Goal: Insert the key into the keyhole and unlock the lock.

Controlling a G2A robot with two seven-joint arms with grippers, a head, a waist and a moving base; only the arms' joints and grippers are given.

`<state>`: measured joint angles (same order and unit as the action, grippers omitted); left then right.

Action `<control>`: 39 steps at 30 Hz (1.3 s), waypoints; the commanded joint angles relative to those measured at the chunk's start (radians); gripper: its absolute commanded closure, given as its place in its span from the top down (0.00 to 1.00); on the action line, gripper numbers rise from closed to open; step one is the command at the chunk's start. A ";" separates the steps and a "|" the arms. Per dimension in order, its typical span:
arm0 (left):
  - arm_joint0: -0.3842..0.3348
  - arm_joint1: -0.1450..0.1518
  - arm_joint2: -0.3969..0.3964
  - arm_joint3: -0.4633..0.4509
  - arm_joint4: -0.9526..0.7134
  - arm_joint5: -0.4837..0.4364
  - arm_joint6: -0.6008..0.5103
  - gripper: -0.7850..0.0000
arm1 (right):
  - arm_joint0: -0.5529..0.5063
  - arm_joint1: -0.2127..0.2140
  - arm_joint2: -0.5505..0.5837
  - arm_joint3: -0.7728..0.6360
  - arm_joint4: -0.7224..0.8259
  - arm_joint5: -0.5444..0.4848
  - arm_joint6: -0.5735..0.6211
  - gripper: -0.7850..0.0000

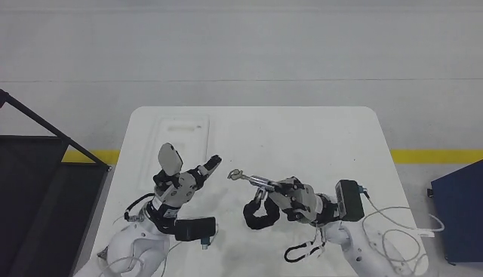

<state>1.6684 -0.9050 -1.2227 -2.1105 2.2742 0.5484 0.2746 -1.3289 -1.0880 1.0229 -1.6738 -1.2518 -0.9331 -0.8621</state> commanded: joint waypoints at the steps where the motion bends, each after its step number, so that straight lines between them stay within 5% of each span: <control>1: -0.012 0.000 -0.034 0.002 -0.041 -0.025 0.007 1.00 | -0.015 0.011 0.063 -0.007 -0.060 0.058 0.034 0.00; 6: -0.049 -0.002 -0.110 0.020 -0.126 -0.086 0.030 1.00 | -0.096 0.047 0.207 -0.165 -0.389 0.226 0.298 0.00; 9: -0.068 -0.005 -0.139 0.034 -0.167 -0.112 0.048 1.00 | -0.164 0.056 0.238 -0.264 -0.442 0.272 0.324 0.00; 16: 0.047 -0.021 -0.081 -0.030 -0.051 -0.026 0.019 1.00 | -0.246 0.067 0.245 -0.412 -0.679 0.396 0.467 0.00; 28: 0.056 -0.041 -0.081 -0.041 -0.085 -0.058 0.020 1.00 | -0.265 0.068 0.324 -0.391 -0.558 0.460 0.468 0.00; 35: 0.073 -0.039 -0.120 -0.081 -0.318 -0.322 0.063 1.00 | -0.138 0.058 0.301 -0.285 -0.332 0.315 0.677 0.00; 36: 0.103 -0.037 -0.116 -0.066 -0.334 -0.370 0.087 1.00 | -0.111 0.054 0.281 -0.253 -0.294 0.299 0.720 0.00; 39: 0.279 -0.036 -0.064 0.009 -0.284 -0.268 0.263 1.00 | -0.008 0.040 0.218 -0.178 -0.232 0.285 0.844 0.00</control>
<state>1.8257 -0.9406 -1.3207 -2.1434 1.9484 0.1572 0.4416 -1.3720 -1.0445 1.2624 -1.8785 -1.4943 -0.6513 -0.0704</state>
